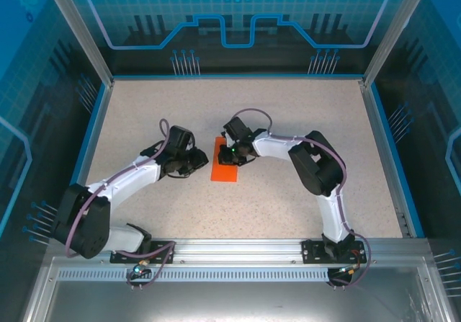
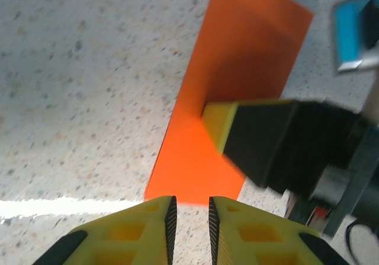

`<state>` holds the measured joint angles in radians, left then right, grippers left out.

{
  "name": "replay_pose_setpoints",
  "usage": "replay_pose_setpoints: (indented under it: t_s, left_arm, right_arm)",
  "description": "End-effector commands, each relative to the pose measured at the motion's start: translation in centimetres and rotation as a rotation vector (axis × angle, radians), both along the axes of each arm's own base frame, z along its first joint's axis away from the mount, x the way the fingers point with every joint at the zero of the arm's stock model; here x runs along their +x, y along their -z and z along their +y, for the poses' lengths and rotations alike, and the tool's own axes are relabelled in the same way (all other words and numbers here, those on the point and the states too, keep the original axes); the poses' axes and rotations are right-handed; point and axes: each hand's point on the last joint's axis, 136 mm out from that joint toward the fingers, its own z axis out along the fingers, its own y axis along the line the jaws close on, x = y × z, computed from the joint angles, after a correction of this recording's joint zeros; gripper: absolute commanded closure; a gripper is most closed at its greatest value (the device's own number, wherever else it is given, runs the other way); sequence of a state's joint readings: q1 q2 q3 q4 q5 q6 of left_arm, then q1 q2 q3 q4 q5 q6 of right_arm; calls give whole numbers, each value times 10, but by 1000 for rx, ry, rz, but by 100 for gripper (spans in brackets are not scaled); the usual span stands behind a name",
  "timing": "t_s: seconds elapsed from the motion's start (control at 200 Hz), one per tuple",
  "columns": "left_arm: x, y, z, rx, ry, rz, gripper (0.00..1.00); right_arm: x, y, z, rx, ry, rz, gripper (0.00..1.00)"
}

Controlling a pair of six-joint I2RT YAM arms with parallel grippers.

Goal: Fold a paper plane with a square sheet of paper (pick it up from the middle)
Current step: Rotate the square sheet of paper at the center of the table.

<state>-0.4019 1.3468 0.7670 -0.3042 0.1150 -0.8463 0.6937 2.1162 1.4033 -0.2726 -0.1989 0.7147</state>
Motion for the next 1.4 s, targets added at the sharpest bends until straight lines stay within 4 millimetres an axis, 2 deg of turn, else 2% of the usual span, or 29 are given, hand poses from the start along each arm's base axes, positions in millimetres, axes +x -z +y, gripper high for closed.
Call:
replay_pose_setpoints:
  t_s: [0.0, 0.125, 0.195, 0.355, 0.61, 0.735, 0.885, 1.01, 1.095, 1.155, 1.395]
  left_arm:
    - [-3, 2, 1, -36, -57, 8, 76]
    - [-8, 6, -6, -45, -47, 17, 77]
    - [-8, 8, -10, -55, -44, 18, 77]
    - [-7, 11, -23, -83, -29, 20, 77]
    - [-2, 11, -42, -112, 0, 15, 77]
    - [-4, 13, -54, -119, 29, 27, 77]
    - [-6, 15, -64, -122, 53, 33, 78]
    - [-9, 15, -75, -137, 76, 29, 78]
    - [-11, 15, -86, -153, 95, 29, 79]
    - [-12, 16, -96, -167, 106, 29, 80]
    - [-17, 27, -137, -213, 136, 21, 91]
  right_arm:
    - [15, 18, -26, -127, 155, 40, 100]
    - [35, -24, -15, -29, 94, -47, 99]
    - [43, -34, -17, -17, 63, -56, 98]
    - [55, -14, -40, -80, 65, 0, 99]
    - [76, 3, -59, -150, 73, 28, 99]
    - [78, 14, -78, -219, 102, 54, 99]
    - [69, 18, -110, -291, 178, 88, 99]
    - [45, 12, -141, -321, 280, 106, 98]
    - [25, 3, -151, -276, 344, 105, 98]
    - [14, -4, -151, -221, 362, 96, 97]
    - [-1, -48, -126, 142, 241, -32, 99]
